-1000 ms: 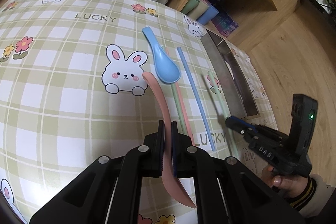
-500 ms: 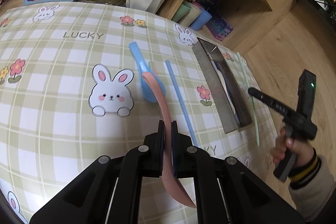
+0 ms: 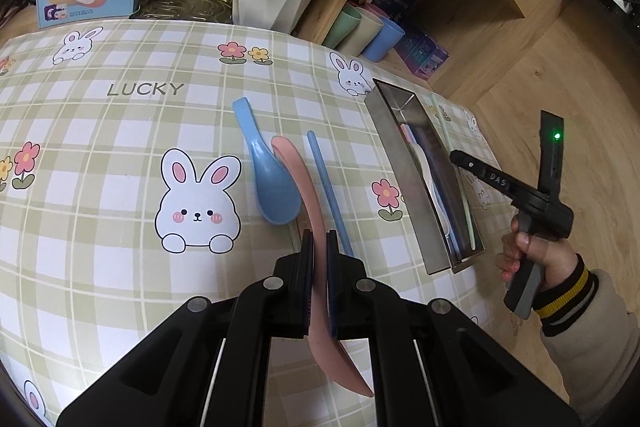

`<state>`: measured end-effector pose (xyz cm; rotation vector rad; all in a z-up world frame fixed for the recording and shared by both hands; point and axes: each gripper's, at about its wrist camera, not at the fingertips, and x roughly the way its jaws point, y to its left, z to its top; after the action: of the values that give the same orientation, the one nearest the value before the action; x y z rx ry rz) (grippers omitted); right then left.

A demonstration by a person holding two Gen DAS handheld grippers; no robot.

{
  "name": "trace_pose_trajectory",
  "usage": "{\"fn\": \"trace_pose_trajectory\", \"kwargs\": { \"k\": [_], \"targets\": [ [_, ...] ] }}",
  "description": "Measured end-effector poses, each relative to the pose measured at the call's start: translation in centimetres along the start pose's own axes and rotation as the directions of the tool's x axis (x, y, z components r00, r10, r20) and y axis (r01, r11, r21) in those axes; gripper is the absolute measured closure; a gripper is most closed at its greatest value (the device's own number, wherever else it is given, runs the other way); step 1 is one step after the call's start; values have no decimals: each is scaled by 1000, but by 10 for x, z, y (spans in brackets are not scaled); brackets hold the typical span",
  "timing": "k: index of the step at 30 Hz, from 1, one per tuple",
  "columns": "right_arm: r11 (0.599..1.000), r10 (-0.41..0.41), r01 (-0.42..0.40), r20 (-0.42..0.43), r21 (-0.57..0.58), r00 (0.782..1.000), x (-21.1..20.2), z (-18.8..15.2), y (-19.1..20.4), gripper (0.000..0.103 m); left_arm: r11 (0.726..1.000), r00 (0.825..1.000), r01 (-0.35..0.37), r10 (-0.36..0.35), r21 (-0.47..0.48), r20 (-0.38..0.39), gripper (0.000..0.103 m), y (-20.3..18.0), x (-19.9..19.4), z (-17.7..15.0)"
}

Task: Organize utensils
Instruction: 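Lower the green chopstick into the steel tray with the right gripper and open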

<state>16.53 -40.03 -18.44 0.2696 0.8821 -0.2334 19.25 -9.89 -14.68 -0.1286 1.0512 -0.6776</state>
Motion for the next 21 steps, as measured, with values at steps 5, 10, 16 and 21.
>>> {"fn": "trace_pose_trajectory", "kwargs": {
  "k": [5,10,16,21],
  "targets": [
    [1000,-2,2,-25,10,1000,9,-7,-3,97,1000,1000,-8,8,-3,-8,97,0,2,0],
    [1000,-10,11,-40,20,999,13,-12,-5,97,1000,1000,-7,7,-2,-13,97,-1,3,-1],
    [1000,-20,21,-40,18,999,12,-13,-5,97,1000,1000,-8,8,-5,-11,97,-2,3,-2],
    [1000,-26,26,-46,17,999,12,-13,-5,97,1000,1000,-11,11,-11,-8,97,-1,1,-3]
  ]
}}
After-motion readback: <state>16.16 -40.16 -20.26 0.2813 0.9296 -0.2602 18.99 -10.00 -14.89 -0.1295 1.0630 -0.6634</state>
